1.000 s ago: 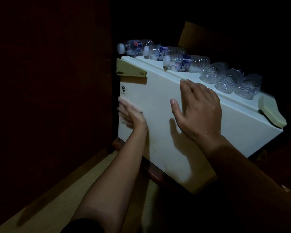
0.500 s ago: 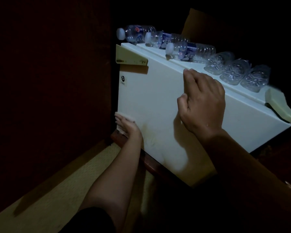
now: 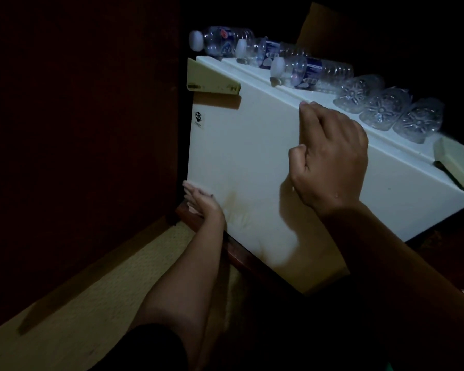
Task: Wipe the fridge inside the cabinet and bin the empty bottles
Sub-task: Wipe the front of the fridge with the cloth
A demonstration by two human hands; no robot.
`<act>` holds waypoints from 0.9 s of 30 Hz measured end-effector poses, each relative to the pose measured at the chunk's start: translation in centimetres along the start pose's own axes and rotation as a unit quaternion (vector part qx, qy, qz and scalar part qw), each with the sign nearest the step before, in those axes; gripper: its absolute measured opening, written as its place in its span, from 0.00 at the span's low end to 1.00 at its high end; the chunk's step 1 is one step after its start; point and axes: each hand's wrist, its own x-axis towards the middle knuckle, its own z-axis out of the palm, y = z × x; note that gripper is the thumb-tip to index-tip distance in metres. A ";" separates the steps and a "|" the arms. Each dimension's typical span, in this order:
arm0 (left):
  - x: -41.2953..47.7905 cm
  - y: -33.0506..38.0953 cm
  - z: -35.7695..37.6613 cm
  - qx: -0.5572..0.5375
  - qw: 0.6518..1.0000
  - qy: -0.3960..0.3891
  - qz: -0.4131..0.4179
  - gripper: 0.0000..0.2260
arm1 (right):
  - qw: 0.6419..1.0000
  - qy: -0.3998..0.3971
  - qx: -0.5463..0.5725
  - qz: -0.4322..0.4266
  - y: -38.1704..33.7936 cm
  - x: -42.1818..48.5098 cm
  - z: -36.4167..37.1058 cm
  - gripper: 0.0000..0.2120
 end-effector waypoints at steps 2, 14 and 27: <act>-2.2 1.7 1.7 0.056 0.997 -0.032 0.039 0.31 | 1.000 0.004 -0.001 0.001 0.0 0.0 0.1 0.29; -6.5 -0.2 0.3 0.152 0.985 -0.049 0.065 0.26 | 1.000 0.009 0.002 -0.004 -0.1 0.0 0.1 0.30; -9.5 0.8 3.9 0.152 0.964 -0.115 0.188 0.23 | 1.000 0.021 -0.001 -0.005 0.0 -0.1 0.3 0.30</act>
